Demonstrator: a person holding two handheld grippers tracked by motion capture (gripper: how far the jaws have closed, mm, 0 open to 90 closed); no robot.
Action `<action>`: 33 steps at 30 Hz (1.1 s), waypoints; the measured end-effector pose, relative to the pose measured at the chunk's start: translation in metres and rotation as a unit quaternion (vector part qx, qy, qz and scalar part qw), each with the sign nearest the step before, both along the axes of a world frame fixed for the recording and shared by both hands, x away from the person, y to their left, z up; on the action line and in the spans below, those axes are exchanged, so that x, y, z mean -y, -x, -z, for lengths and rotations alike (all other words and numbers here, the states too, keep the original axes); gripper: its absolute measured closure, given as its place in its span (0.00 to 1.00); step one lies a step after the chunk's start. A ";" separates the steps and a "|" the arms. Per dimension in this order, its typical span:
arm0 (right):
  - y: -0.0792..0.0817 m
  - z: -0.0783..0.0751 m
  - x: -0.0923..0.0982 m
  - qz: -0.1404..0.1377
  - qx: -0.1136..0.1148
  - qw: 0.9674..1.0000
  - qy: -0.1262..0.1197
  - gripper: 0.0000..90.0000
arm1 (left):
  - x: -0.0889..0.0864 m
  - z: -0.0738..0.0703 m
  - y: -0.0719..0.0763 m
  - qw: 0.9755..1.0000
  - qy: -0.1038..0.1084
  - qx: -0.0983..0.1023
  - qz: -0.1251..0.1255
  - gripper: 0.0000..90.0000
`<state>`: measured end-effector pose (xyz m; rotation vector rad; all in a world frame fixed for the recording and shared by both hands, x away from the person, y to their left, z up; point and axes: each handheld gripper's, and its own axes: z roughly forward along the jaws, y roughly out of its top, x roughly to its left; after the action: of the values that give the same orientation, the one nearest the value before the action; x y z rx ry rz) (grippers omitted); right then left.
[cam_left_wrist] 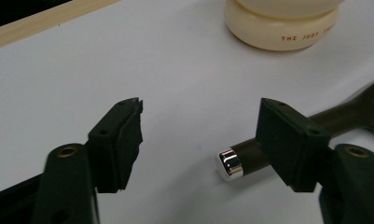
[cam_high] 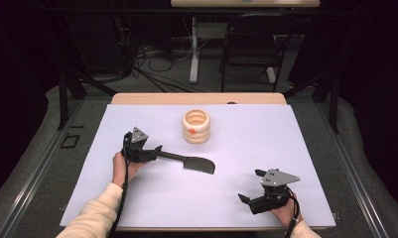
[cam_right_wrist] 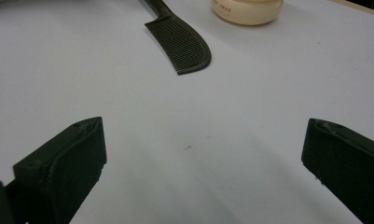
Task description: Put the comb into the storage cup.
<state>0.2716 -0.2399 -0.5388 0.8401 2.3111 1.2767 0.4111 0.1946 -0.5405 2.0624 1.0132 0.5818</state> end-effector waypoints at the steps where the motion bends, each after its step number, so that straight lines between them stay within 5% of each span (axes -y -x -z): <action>1: 0.000 0.000 0.000 0.000 0.000 1.000 0.000 0.00 | 0.000 0.000 0.000 1.000 0.000 0.000 0.000 0.39; 7: 0.000 0.000 0.000 0.000 0.000 1.000 0.000 0.00 | 0.006 0.006 -0.007 1.000 -0.006 -0.012 0.023 0.77; 15: 0.000 0.000 0.000 -0.001 0.000 1.000 0.000 0.00 | 0.006 0.014 -0.012 0.998 -0.006 -0.035 0.048 0.98; 33: 0.000 0.001 0.000 -0.004 -0.003 1.000 0.004 0.00 | 0.008 0.013 -0.008 0.995 -0.016 -0.063 0.077 1.00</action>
<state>0.2713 -0.2396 -0.5393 0.8351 2.3243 1.2695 0.4195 0.1861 -0.5537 2.2053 0.9113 0.3958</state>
